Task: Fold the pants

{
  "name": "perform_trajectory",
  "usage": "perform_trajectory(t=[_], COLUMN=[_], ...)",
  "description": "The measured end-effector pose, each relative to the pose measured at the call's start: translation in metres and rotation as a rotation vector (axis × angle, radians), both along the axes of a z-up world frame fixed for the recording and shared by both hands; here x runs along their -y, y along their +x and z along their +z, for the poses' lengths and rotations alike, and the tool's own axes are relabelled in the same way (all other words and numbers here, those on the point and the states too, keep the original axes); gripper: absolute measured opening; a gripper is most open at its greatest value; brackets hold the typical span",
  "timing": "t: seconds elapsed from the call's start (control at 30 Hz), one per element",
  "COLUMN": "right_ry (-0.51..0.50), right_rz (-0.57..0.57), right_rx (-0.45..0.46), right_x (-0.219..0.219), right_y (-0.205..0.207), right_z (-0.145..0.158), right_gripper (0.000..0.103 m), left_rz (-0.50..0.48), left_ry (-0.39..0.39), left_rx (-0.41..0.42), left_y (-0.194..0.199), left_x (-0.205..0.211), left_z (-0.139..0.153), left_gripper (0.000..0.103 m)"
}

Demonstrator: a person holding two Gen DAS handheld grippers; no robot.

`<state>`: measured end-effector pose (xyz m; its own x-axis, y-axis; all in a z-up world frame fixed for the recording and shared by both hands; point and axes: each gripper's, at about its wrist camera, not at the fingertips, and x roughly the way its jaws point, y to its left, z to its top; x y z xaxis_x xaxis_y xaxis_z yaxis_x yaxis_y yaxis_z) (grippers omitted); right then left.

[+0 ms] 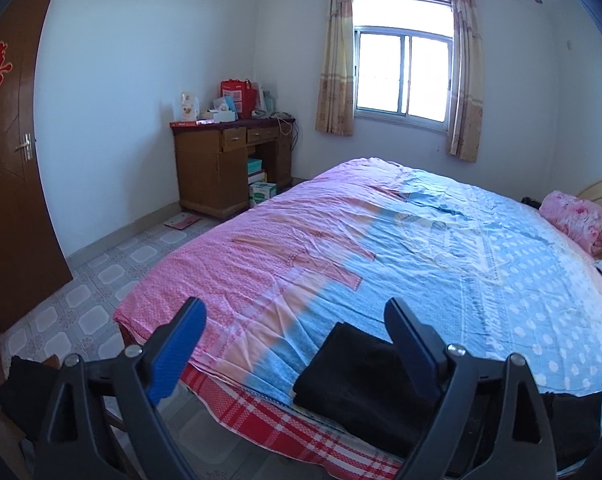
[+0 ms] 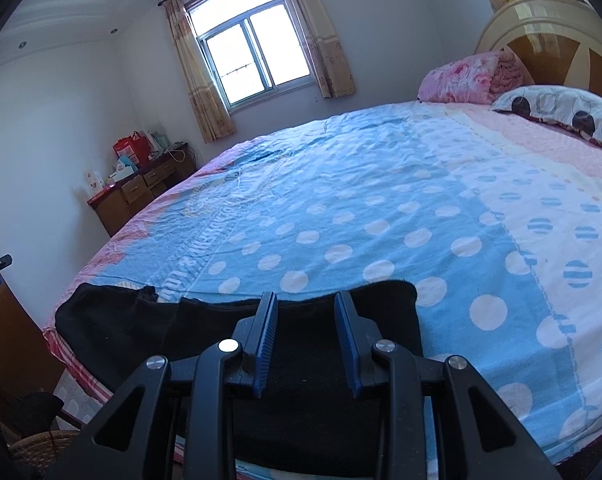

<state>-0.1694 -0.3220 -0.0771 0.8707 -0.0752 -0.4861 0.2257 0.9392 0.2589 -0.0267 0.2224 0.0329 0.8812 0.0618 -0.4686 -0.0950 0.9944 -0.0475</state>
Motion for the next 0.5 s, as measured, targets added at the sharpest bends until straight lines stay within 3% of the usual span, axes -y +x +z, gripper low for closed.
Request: perform_trajectory(t=[0.1,0.17,0.23,0.33,0.43,0.5], right_ry=[0.006,0.006,-0.003,-0.032,-0.084,-0.084], right_rz=[0.006,0.025,0.054,0.113,0.16,0.179], right_rx=[0.015,0.028,0.039,0.048,0.023,-0.008], right_x=[-0.006,-0.014,-0.023,-0.042,-0.057,-0.06], right_y=[-0.002,-0.001,0.001,0.004,0.008,0.013], right_z=[0.013,0.022,0.028,0.032,0.023,0.011], right_gripper=[0.032,0.032,0.032,0.032,0.032,0.032], left_rz=[0.007,0.08,0.148,0.201,0.148,0.104], left_ry=[0.056,0.112,0.118,-0.004,-0.165,-0.226], left_rx=[-0.012,-0.037,-0.072,-0.121,-0.165,-0.164], left_y=[0.006,0.013,0.019,0.028,0.035,0.038], left_x=[-0.004,-0.016,-0.033,-0.06,-0.067,-0.062], left_z=[-0.007,-0.014,-0.024,-0.048,-0.078,-0.092], left_gripper=[0.102,0.103,0.103,0.103,0.102,0.102])
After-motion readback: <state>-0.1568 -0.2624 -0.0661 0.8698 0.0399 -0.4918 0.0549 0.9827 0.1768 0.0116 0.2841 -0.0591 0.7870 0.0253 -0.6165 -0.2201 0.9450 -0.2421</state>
